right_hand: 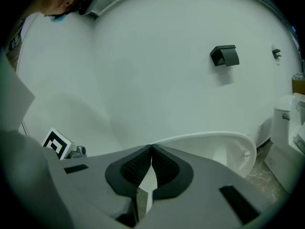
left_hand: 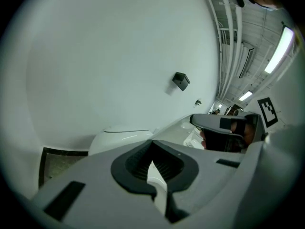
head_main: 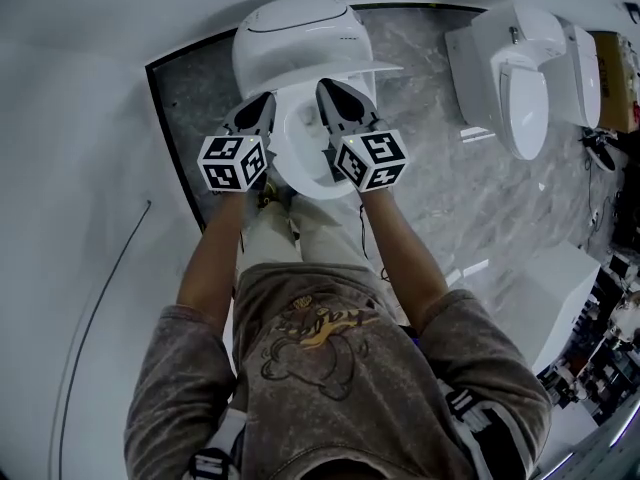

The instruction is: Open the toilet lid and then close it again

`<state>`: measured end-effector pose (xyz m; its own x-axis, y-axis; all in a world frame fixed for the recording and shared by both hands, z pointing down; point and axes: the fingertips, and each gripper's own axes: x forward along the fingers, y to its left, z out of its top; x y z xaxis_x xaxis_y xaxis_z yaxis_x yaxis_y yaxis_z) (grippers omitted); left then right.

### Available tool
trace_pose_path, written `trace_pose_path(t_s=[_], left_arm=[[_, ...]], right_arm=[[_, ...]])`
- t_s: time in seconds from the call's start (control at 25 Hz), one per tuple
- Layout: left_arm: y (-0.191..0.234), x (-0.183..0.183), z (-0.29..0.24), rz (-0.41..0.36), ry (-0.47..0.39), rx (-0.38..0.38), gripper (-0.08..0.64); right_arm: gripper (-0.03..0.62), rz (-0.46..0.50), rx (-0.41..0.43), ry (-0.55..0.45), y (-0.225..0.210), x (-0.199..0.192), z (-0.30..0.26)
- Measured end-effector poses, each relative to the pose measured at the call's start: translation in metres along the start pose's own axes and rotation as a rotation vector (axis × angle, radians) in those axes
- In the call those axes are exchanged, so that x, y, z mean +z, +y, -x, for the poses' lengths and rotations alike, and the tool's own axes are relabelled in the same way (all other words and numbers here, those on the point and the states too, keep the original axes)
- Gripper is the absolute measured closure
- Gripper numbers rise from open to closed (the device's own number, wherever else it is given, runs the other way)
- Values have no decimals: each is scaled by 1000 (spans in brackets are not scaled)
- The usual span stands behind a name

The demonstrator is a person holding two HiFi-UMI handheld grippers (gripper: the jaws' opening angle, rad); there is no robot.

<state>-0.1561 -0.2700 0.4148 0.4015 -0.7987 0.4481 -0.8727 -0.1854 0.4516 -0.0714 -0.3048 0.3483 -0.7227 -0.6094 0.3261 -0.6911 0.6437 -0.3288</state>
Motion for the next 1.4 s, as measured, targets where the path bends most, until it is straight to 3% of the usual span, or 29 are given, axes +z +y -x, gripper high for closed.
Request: trace_pose_path(t_s=[0.64,0.84,1.16,1.24,1.36,1.4], left_arm=[[17,51,-23,8,-50,61,551],[17,61,-22,-13,-69,65,551],[-3,84,-20,-71,-115,70,549],[-8,89,-23,-79,-125,61,520],[-12,96,-29,-96,-145,62,405],[-12,98,-30,-101,-148,65,367]], right_arm=[[565,23,62,30,-28,37,-72],[565,32,76,39,-34,36,-60],[558,13,2,10,-76,45,-16],[499,1,-9,-6,-85,50,-11],[350,-19,-25,-25,-98,56,-9],[330,-22,-29,-24,-102,56,-10]])
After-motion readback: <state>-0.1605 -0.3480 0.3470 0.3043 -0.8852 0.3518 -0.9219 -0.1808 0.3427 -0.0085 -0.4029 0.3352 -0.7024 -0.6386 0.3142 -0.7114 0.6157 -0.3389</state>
